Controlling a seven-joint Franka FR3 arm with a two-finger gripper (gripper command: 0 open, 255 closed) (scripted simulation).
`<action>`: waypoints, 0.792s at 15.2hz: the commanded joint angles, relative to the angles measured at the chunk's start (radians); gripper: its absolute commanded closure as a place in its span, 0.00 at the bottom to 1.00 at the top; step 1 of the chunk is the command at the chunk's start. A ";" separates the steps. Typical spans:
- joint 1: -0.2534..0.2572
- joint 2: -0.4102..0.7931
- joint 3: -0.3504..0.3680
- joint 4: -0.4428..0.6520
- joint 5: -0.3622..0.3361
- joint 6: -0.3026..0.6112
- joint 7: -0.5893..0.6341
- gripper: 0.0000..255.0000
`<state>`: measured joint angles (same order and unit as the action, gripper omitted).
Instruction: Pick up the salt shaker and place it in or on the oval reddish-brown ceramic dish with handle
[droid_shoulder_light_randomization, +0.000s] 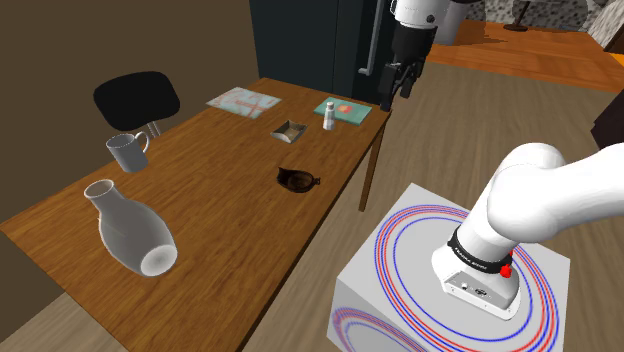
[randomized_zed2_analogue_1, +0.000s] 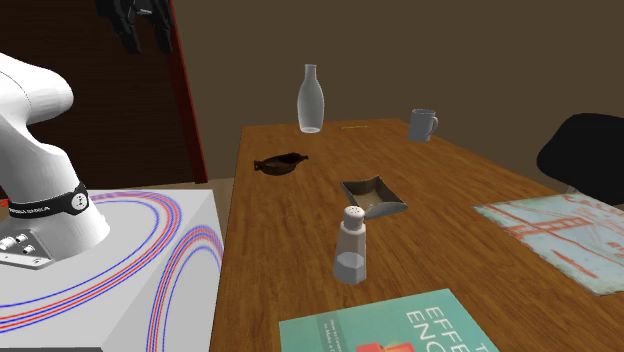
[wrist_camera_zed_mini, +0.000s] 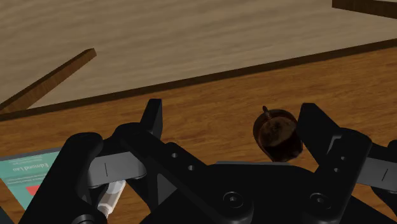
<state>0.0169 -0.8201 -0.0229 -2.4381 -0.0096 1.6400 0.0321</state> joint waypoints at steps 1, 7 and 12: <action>0.000 0.000 0.000 0.000 0.000 0.000 0.000 0.00; -0.011 0.132 -0.117 -0.020 -0.040 0.191 -0.148 0.00; -0.005 0.282 -0.214 0.008 -0.039 0.341 -0.277 0.00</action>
<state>0.0076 -0.5758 -0.2191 -2.4408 -0.0519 1.9470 -0.2185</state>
